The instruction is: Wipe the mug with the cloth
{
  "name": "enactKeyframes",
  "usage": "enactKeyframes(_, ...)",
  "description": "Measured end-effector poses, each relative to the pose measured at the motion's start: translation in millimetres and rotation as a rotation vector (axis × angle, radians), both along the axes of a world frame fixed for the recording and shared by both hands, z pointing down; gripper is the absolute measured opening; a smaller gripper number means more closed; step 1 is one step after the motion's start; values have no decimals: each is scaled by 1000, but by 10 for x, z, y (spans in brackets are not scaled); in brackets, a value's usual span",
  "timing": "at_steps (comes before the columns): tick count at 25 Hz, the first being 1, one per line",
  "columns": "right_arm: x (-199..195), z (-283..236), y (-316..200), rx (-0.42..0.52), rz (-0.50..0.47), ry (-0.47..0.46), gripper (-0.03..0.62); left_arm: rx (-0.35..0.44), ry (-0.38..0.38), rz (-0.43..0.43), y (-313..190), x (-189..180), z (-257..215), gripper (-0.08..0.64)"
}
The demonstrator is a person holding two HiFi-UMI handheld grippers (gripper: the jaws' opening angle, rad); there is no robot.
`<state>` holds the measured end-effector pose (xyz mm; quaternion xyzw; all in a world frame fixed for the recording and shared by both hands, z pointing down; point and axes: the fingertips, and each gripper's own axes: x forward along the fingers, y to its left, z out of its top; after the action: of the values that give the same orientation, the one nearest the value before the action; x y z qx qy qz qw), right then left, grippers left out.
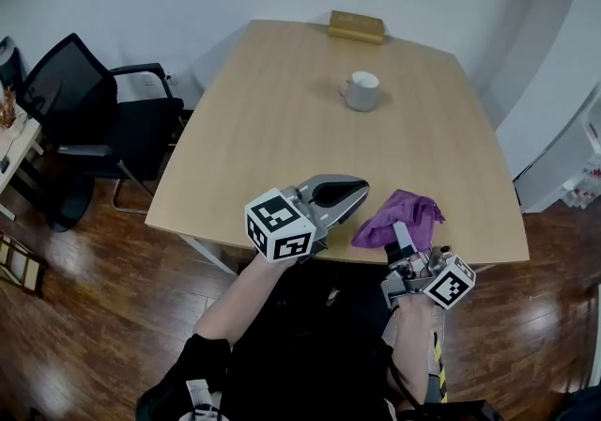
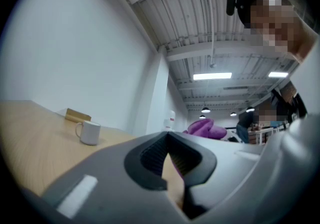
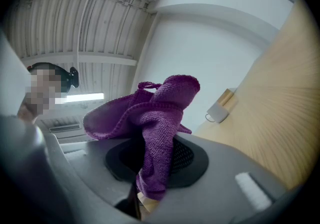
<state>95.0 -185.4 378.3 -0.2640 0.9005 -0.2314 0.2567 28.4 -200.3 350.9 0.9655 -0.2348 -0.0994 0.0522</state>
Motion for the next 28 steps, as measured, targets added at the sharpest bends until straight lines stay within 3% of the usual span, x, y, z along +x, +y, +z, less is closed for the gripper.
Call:
enactKeyframes(6,-44,-8,-85,-14,-46,-29,81,-11,-21,-7,-107,-63,68,18)
enactKeyframes(11,-141,-38,-298,-119,-158,-99,82,-34,-24,-16,-364,-88,97,18)
enactKeyframes(14,-155,-144,-450,-105,-204,-122,81,-43,-20,-26,-564,-108,94,18)
enactKeyframes(23,-158,-179,-524,-103,-171,-128,81,7,-47,-6,-457,-170,66,18)
enactKeyframes(28,-157,-263,-634,-94,-179,-127,81,44,-132,23,-490,-137,-5,18)
